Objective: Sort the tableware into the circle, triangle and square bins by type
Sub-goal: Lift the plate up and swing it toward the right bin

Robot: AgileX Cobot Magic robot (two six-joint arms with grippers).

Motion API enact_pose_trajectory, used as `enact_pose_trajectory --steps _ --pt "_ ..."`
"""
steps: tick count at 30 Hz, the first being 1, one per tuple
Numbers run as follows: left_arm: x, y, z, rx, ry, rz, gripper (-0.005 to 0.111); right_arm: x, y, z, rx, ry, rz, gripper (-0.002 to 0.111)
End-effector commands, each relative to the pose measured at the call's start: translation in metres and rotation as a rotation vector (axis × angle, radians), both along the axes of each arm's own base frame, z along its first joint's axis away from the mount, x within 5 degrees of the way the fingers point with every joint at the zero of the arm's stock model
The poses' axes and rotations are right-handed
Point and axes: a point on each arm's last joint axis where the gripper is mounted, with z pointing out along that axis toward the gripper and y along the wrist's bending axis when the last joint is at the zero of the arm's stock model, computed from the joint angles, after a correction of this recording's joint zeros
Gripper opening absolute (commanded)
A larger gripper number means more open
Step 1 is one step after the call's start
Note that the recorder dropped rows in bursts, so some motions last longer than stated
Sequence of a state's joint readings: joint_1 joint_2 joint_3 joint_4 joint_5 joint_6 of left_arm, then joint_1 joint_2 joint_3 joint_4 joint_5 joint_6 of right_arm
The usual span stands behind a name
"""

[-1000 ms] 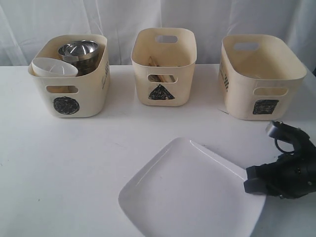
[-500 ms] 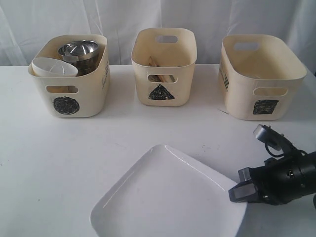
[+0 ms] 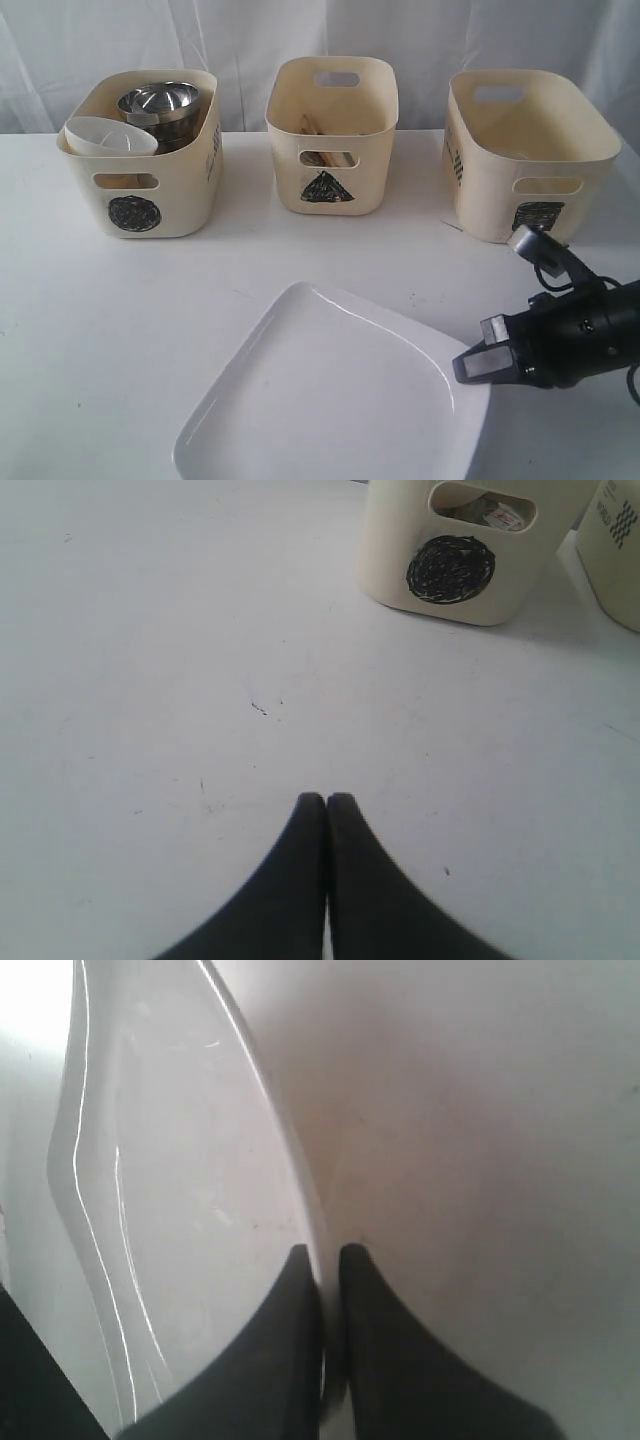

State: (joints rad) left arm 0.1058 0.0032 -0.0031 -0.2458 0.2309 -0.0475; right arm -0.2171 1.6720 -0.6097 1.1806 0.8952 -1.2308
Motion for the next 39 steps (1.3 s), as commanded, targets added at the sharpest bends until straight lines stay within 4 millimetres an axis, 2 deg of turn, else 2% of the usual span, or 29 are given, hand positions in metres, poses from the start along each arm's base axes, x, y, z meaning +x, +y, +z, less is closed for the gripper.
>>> enact_pose_trajectory --steps 1,8,13,18,24,27,35,39 --pt "0.000 -0.001 -0.001 -0.014 -0.004 -0.002 0.000 0.020 -0.003 0.017 0.004 -0.098 -0.012 0.000" --pt "0.000 -0.001 -0.001 -0.014 -0.004 -0.002 0.000 0.031 0.001 0.034 0.105 -0.141 -0.008 0.000" --pt "0.000 -0.001 0.000 -0.017 -0.004 -0.002 0.000 0.047 0.002 0.058 0.221 -0.218 -0.041 0.000" --pt "0.000 -0.001 0.000 -0.017 -0.004 -0.002 0.000 0.051 0.003 0.067 0.255 -0.246 -0.025 0.000" --pt "0.000 -0.001 0.000 -0.017 -0.004 -0.002 0.000 0.065 0.005 0.094 0.401 -0.335 -0.056 0.000" --pt "0.000 -0.001 0.000 -0.017 -0.004 -0.002 0.000 0.076 0.002 0.109 0.441 -0.394 -0.110 0.000" --pt "0.000 -0.001 0.000 -0.017 -0.004 -0.002 0.000 0.100 -0.009 0.142 0.417 -0.482 -0.205 0.000" --pt "0.000 -0.001 0.000 -0.017 -0.004 -0.002 0.000 0.109 -0.024 0.156 0.415 -0.533 -0.283 0.000"
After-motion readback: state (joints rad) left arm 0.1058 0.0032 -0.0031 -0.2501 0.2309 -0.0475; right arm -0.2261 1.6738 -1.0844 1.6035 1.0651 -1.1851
